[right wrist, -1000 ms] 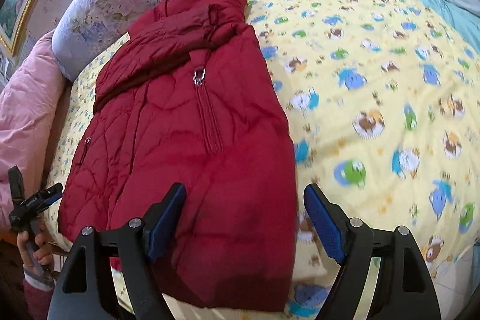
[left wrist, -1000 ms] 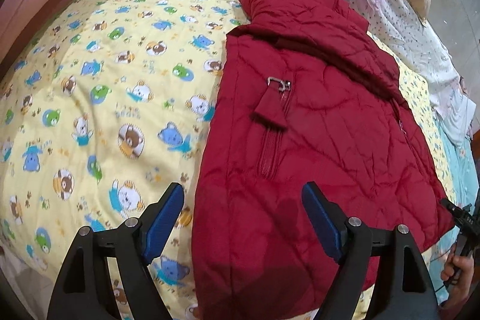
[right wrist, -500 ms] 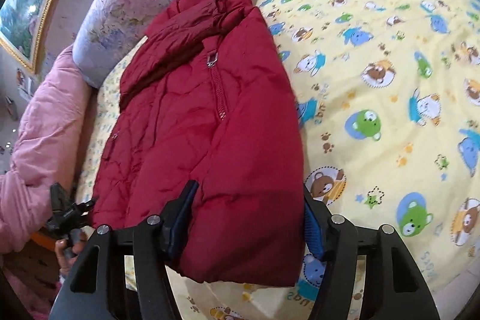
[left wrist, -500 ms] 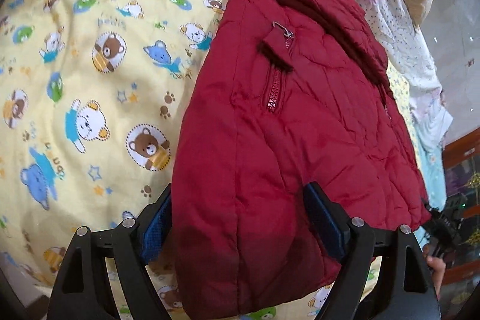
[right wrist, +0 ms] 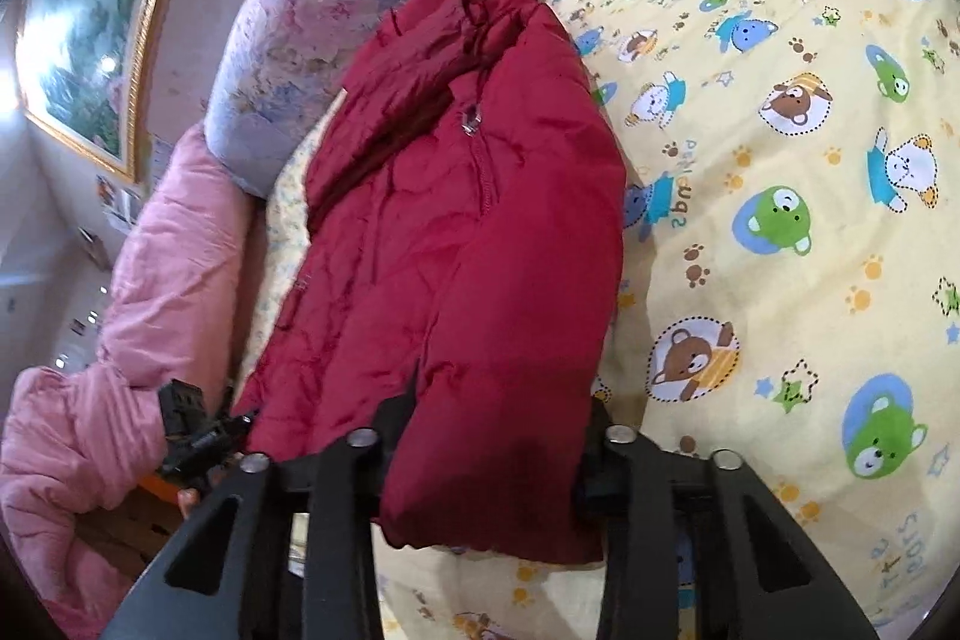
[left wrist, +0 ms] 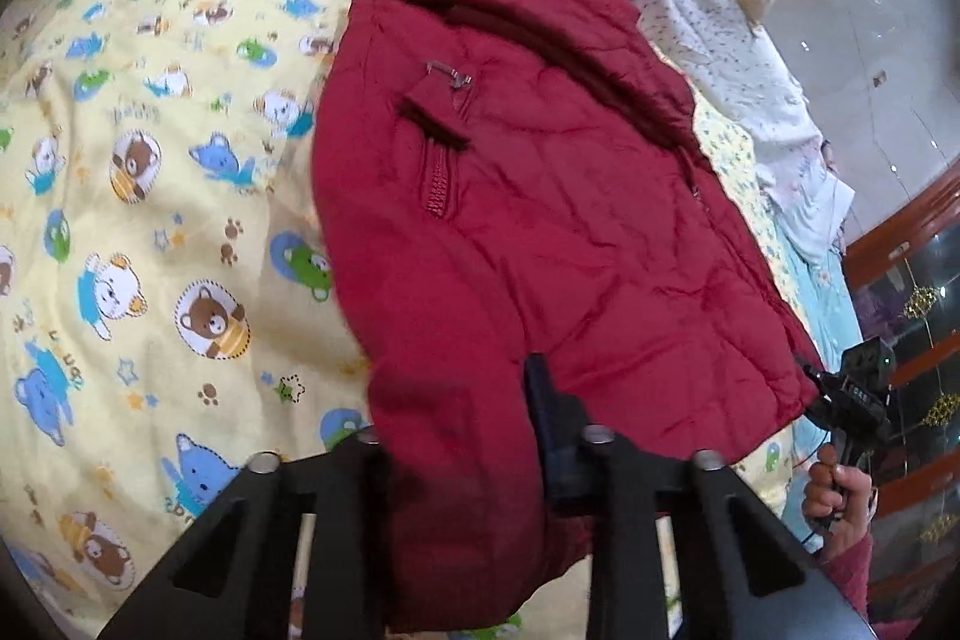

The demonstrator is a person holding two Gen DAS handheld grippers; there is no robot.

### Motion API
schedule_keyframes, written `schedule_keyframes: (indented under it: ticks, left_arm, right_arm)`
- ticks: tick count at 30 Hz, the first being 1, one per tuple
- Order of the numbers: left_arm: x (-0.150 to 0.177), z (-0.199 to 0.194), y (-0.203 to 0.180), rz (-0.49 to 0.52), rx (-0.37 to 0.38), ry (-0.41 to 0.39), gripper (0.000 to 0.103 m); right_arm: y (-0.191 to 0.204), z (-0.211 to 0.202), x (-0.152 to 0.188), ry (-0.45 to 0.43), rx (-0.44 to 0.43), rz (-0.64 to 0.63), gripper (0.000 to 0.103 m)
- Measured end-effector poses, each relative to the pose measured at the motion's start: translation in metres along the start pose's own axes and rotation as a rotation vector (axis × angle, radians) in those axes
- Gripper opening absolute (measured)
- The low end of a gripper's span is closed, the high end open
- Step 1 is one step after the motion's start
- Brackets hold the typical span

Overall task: Fold large clothes
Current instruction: 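Grasp the jacket hem with both tools and lift it toward the collar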

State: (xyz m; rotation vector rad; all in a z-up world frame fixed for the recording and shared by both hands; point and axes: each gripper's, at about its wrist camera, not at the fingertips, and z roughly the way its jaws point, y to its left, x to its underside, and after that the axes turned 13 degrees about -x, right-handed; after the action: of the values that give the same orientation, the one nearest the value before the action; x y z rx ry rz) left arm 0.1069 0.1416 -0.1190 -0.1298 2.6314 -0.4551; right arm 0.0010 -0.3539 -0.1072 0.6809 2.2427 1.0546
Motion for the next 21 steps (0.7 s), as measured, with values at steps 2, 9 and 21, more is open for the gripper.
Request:
schedule_keyframes:
  ticks: [2,9,21]
  left_arm:
    - [0.003,-0.008,0.002,-0.011,0.007,-0.011,0.017]
    - [0.024,-0.047,0.005,0.016,0.038,-0.069,0.016]
    - [0.030,-0.092,0.022,0.024,0.103,-0.103,0.016]
  right_arm:
    - [0.004,-0.003,0.001,-0.012,-0.026,-0.002,0.027]
    - [0.028,-0.023,0.017,-0.031,-0.080,-0.040,0.025]
    - [0.056,-0.040,0.013,-0.052,-0.169,-0.074,0.024]
